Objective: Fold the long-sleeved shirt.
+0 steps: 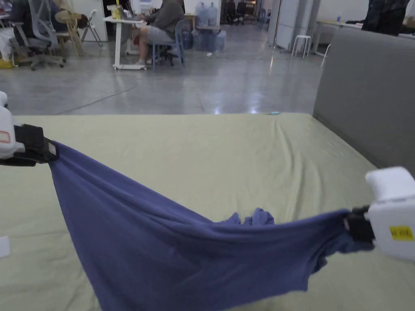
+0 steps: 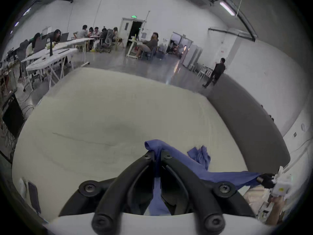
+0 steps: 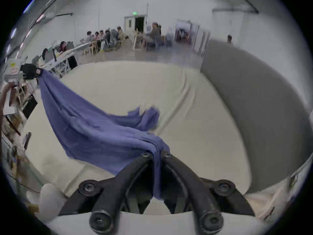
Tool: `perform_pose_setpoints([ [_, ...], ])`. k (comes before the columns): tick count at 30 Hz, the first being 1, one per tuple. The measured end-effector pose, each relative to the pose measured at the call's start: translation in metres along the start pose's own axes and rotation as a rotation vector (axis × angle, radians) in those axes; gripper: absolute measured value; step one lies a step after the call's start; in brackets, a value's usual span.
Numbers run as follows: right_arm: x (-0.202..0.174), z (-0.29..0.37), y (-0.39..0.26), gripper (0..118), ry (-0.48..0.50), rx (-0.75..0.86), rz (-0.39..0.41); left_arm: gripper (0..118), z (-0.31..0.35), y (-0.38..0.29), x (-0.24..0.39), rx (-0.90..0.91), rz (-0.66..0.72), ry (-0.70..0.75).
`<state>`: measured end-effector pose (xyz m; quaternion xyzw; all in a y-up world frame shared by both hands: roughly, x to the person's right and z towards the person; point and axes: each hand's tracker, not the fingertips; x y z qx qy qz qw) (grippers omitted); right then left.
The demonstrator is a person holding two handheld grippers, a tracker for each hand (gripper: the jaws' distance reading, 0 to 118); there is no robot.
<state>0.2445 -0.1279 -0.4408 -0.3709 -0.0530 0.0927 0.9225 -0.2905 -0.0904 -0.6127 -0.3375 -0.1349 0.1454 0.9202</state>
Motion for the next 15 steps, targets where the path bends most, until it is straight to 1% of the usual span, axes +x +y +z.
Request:
perform_pose_setpoints([
  [2,0.013,0.011,0.047,2,-0.062,0.060,0.012,0,0.016,0.028,0.005,0.064,0.020,0.003],
  [4,0.027,0.018,0.091,2,-0.092,0.093,0.016,0,0.031,0.056,0.013,0.111,0.038,0.005],
  [6,0.033,0.026,0.138,2,-0.159,0.139,0.059,0,0.042,0.089,0.023,0.155,0.051,0.000],
  [8,0.045,0.034,0.187,2,-0.226,0.181,0.046,0,0.050,0.133,0.026,0.225,0.053,0.005],
  [9,0.047,0.036,0.204,2,-0.230,0.196,0.042,0,0.052,0.146,0.029,0.218,0.046,0.019],
  [10,0.050,0.038,0.226,2,-0.239,0.216,0.032,0,0.055,0.165,0.035,0.276,0.058,0.016],
  [11,0.056,0.038,0.248,2,-0.236,0.220,0.025,0,0.055,0.181,0.040,0.267,0.055,0.016],
  [12,0.059,0.036,0.270,2,-0.267,0.231,0.027,0,0.053,0.201,0.041,0.317,0.040,0.013],
  [15,0.068,0.033,0.319,2,-0.278,0.242,0.001,0,0.044,0.236,0.053,0.336,0.006,0.090],
])
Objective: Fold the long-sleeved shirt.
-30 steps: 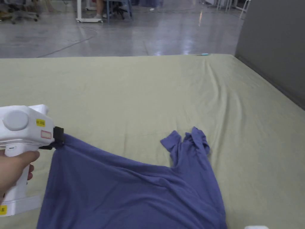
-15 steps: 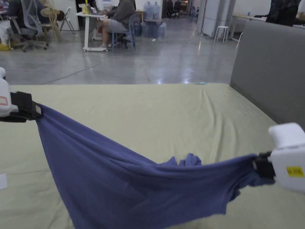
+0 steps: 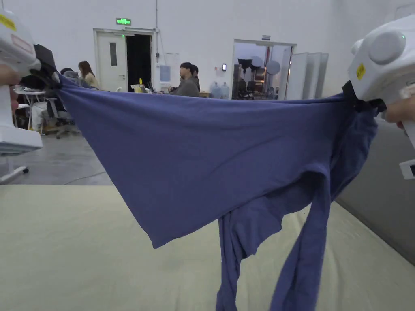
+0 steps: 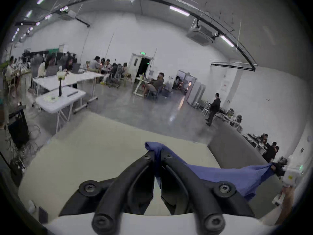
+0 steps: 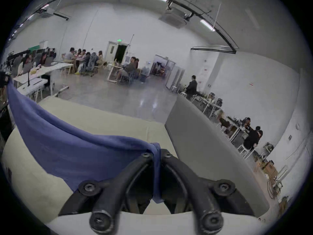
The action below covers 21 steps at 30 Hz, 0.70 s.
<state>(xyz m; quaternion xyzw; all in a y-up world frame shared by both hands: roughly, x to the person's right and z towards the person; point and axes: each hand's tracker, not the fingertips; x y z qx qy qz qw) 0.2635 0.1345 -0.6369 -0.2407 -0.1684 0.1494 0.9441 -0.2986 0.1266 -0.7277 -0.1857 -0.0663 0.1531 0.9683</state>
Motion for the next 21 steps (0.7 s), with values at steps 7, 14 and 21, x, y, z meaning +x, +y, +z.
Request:
perform_pose_setpoints([
  [7,0.005,-0.021,0.061,2,-0.036,0.007,-0.035,0,-0.005,0.023,0.018,0.034,0.010,0.015],
  [14,-0.001,-0.045,0.064,2,-0.058,0.016,-0.003,0,-0.034,0.026,0.030,0.033,0.012,0.004],
  [21,-0.036,-0.122,-0.019,2,0.021,-0.146,0.029,0,-0.096,-0.046,-0.001,-0.149,-0.018,0.083],
])
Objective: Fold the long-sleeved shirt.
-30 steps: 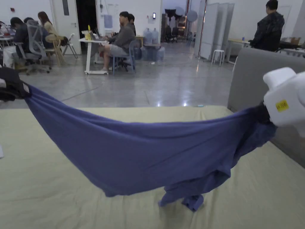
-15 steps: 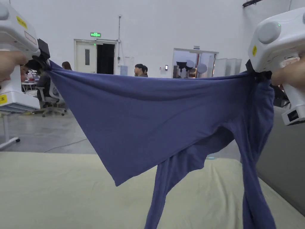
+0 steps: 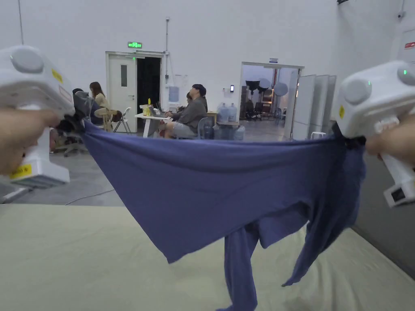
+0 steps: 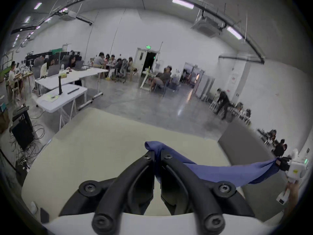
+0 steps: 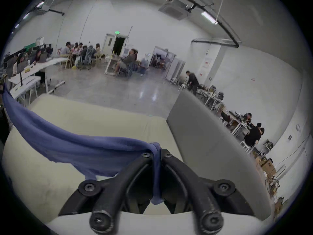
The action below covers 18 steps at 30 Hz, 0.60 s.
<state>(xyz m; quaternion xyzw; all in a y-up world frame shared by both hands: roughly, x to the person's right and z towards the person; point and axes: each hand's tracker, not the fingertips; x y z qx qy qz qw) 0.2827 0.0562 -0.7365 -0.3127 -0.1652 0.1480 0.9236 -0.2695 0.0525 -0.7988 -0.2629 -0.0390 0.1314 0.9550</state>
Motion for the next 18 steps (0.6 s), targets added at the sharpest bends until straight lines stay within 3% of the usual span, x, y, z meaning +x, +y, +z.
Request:
perform_pose_setpoints([
  [3,-0.033,-0.054,-0.065,2,0.071,-0.106,-0.005,0,-0.048,-0.063,-0.019,-0.123,0.005,0.024],
  [7,-0.075,-0.124,-0.179,2,0.233,-0.281,-0.113,0,-0.109,-0.177,-0.046,-0.326,0.044,0.049],
  [9,-0.094,-0.144,-0.231,2,0.244,-0.355,-0.109,0,-0.127,-0.231,-0.055,-0.428,0.048,0.075],
  [13,-0.113,-0.150,-0.307,2,0.293,-0.427,-0.027,0,-0.134,-0.307,-0.075,-0.546,0.041,0.074],
  [18,-0.093,-0.090,-0.369,2,0.362,-0.385,0.064,0,-0.102,-0.347,-0.107,-0.613,-0.066,0.042],
])
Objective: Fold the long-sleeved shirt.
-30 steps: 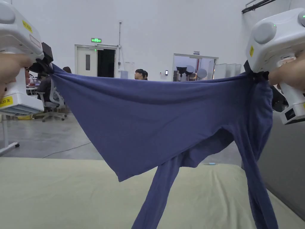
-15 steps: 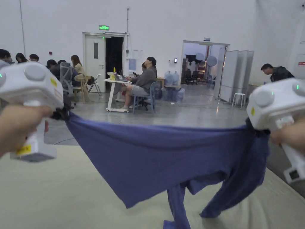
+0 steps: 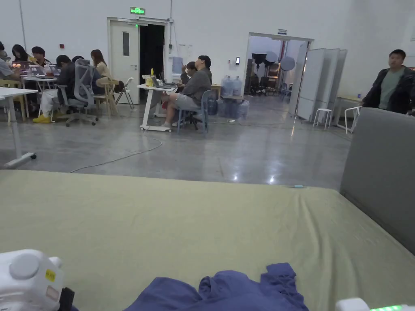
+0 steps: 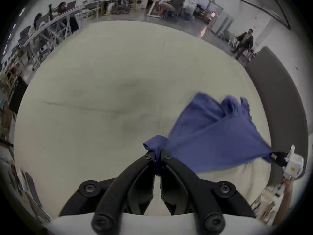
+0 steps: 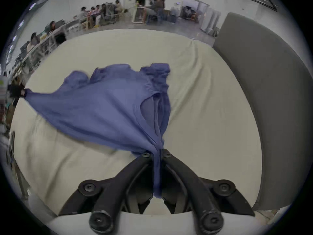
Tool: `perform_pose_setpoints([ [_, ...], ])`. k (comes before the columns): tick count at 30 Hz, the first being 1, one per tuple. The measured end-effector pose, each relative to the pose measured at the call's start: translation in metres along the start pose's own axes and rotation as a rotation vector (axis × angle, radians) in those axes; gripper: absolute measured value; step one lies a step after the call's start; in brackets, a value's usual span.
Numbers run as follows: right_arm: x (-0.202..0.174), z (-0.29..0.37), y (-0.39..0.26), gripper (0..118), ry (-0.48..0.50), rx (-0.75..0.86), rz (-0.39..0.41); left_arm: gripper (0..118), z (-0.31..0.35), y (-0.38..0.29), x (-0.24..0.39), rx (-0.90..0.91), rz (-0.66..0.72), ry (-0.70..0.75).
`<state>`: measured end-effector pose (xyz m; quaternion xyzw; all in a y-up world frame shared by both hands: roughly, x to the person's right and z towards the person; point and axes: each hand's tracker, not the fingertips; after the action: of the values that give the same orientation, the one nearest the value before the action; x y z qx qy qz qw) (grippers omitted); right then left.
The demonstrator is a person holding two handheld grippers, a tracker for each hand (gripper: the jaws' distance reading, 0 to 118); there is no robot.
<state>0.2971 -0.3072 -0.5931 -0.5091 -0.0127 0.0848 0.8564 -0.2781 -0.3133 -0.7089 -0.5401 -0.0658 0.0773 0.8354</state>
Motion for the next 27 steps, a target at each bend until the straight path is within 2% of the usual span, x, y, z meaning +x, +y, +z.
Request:
perform_pose_setpoints([
  [2,-0.005,0.018,-0.032,2,-0.013,0.010,0.046,0,0.016,-0.026,-0.006,-0.012,-0.005,-0.004],
  [8,-0.019,0.064,-0.130,2,-0.005,-0.018,0.070,0,0.051,-0.113,-0.031,-0.067,-0.020,-0.034],
  [13,-0.041,0.070,-0.199,2,0.015,-0.091,0.070,0,0.055,-0.184,-0.042,-0.133,-0.018,-0.027],
  [15,-0.051,0.065,-0.222,2,0.000,-0.144,0.101,0,0.053,-0.206,-0.047,-0.146,-0.014,-0.006],
  [17,-0.059,0.047,-0.239,2,-0.026,-0.183,0.154,0,0.045,-0.220,-0.056,-0.162,0.022,-0.015],
  [18,-0.061,0.033,-0.247,2,-0.024,-0.204,0.143,0,0.036,-0.228,-0.061,-0.156,0.067,-0.013],
  [20,-0.062,0.014,-0.252,2,0.017,-0.263,0.084,0,0.016,-0.238,-0.063,-0.182,0.080,0.003],
  [21,-0.062,0.008,-0.252,3,0.008,-0.250,0.070,0,0.006,-0.244,-0.063,-0.194,0.087,0.010],
  [25,-0.070,0.002,-0.251,5,-0.041,-0.217,0.140,0,0.002,-0.249,-0.062,-0.133,0.127,0.022],
  [27,-0.069,0.006,-0.250,9,-0.041,-0.224,0.132,2,-0.004,-0.247,-0.070,-0.132,0.149,0.018],
])
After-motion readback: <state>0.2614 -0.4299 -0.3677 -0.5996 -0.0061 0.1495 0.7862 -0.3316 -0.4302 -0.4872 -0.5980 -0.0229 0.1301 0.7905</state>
